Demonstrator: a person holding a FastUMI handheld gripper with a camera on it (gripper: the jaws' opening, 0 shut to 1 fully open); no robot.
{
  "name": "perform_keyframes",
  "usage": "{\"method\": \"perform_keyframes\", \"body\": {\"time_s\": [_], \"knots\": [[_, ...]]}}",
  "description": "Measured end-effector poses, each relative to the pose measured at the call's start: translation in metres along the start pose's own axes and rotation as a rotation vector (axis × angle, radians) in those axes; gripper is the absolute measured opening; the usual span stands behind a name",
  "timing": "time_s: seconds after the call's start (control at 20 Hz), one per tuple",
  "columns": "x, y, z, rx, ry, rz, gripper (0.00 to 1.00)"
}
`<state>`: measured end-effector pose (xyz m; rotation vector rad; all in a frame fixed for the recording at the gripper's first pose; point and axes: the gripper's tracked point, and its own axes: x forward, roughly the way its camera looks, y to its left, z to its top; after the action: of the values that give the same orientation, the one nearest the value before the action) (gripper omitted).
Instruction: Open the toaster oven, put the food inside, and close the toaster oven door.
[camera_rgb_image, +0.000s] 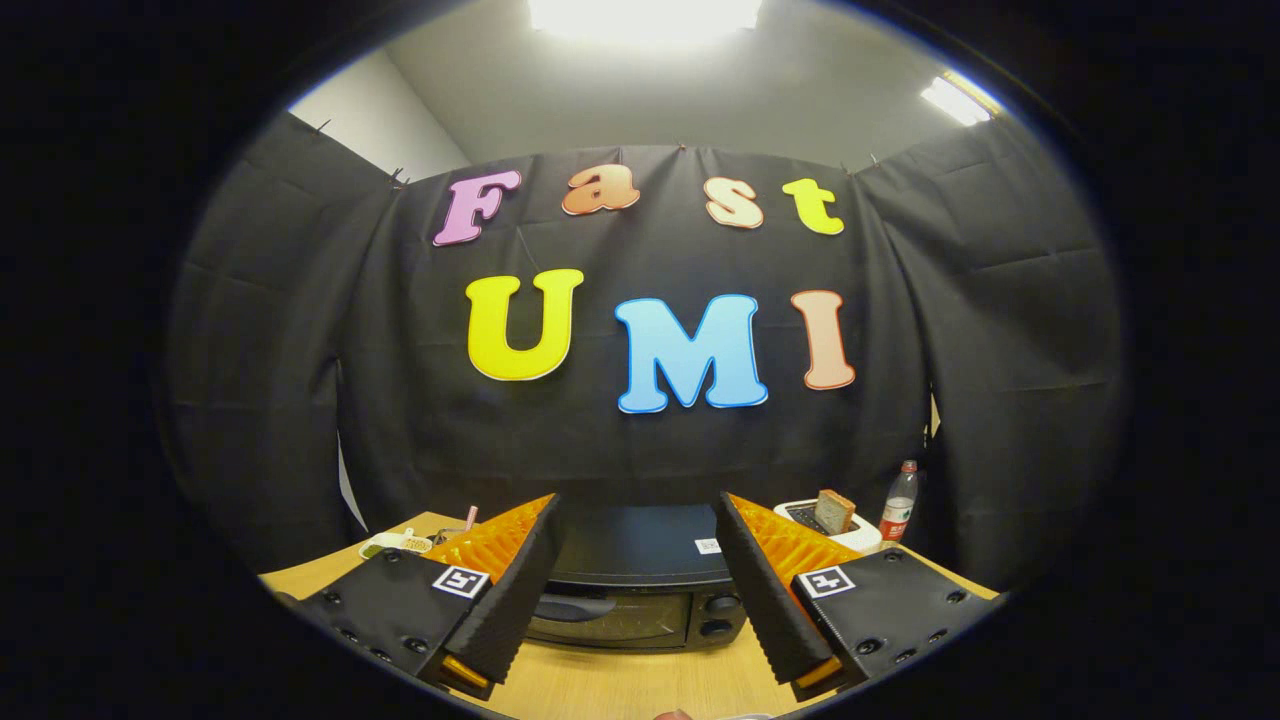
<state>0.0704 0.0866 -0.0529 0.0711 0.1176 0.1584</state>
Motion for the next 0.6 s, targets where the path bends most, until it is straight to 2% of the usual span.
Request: {"method": "perform_keyframes", "body": {"time_s": [0.6], "knots": [[0.065, 0.048, -0.067, 0.0, 0.125, 0.05, 0.96]]}}
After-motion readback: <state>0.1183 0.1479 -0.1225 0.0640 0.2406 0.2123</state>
